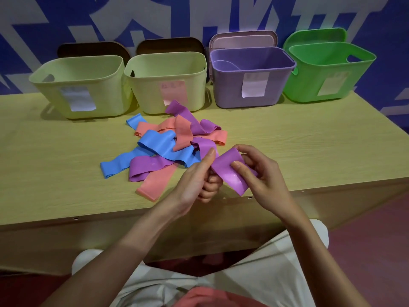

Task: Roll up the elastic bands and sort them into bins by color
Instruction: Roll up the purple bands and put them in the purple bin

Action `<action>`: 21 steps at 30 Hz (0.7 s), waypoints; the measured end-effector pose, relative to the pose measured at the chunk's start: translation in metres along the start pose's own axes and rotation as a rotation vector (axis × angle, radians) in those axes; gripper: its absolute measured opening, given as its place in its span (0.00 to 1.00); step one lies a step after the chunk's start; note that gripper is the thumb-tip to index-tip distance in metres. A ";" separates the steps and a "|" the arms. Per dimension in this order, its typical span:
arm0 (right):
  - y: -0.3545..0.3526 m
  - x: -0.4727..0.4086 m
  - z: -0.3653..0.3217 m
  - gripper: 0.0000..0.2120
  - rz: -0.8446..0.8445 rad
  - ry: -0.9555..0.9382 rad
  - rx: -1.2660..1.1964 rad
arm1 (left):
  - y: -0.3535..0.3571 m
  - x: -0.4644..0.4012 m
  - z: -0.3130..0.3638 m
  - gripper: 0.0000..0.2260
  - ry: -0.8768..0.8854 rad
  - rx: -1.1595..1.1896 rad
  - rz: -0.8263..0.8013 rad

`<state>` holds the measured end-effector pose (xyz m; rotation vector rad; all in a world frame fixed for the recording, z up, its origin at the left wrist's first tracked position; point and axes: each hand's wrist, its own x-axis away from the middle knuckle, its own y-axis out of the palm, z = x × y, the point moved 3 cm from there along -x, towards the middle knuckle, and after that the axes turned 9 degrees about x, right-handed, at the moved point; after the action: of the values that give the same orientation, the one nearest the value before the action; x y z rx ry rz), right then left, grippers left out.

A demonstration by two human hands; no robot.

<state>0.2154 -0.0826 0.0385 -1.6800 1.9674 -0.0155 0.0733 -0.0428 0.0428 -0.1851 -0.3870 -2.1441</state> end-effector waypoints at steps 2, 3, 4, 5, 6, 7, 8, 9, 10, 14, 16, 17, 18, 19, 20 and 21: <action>0.000 0.002 0.001 0.08 0.001 0.023 -0.012 | 0.000 -0.001 0.001 0.24 0.036 -0.098 0.026; 0.000 0.003 0.001 0.08 0.003 0.024 -0.009 | 0.001 -0.001 0.002 0.23 0.059 -0.122 0.024; 0.000 0.003 0.001 0.08 0.008 0.024 -0.006 | 0.001 -0.001 0.002 0.22 0.091 -0.147 0.019; -0.001 0.003 0.002 0.08 0.014 0.026 -0.007 | 0.000 0.000 0.001 0.20 0.141 -0.189 0.015; -0.002 0.003 0.002 0.08 0.019 0.028 -0.011 | -0.001 0.000 0.001 0.19 0.206 -0.252 0.018; -0.002 0.003 0.003 0.08 0.023 0.030 -0.013 | -0.002 0.000 0.000 0.19 0.278 -0.332 0.020; -0.001 0.003 0.004 0.08 0.028 0.031 -0.016 | -0.003 0.001 -0.001 0.19 0.342 -0.415 0.026; -0.001 0.003 0.004 0.07 0.036 0.032 -0.019 | -0.003 0.001 -0.002 0.19 0.390 -0.490 0.039; 0.000 0.004 0.005 0.07 0.049 0.033 -0.024 | -0.004 0.001 -0.002 0.19 0.426 -0.549 0.057; -0.001 0.006 0.006 0.12 0.076 0.024 -0.061 | -0.002 0.000 -0.001 0.18 0.445 -0.495 0.080; -0.002 0.006 0.005 0.17 0.063 0.019 -0.080 | -0.001 -0.002 -0.001 0.18 0.332 -0.246 0.037; -0.003 0.006 0.003 0.18 0.052 0.012 -0.082 | 0.000 -0.002 0.000 0.17 0.267 -0.123 -0.006; -0.003 0.005 0.002 0.18 0.036 -0.003 -0.074 | 0.002 -0.001 0.001 0.17 0.223 -0.027 -0.053; -0.004 0.004 -0.001 0.19 0.018 -0.023 -0.057 | 0.003 0.000 0.001 0.18 0.199 0.038 -0.099; -0.004 0.003 -0.002 0.19 -0.001 -0.039 -0.044 | 0.005 0.001 0.002 0.19 0.185 0.084 -0.144; -0.005 0.002 -0.004 0.18 -0.018 -0.048 -0.040 | 0.004 0.001 0.002 0.20 0.171 0.110 -0.176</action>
<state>0.2182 -0.0864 0.0426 -1.7079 1.9292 0.0576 0.0767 -0.0449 0.0457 0.0977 -0.4333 -2.2833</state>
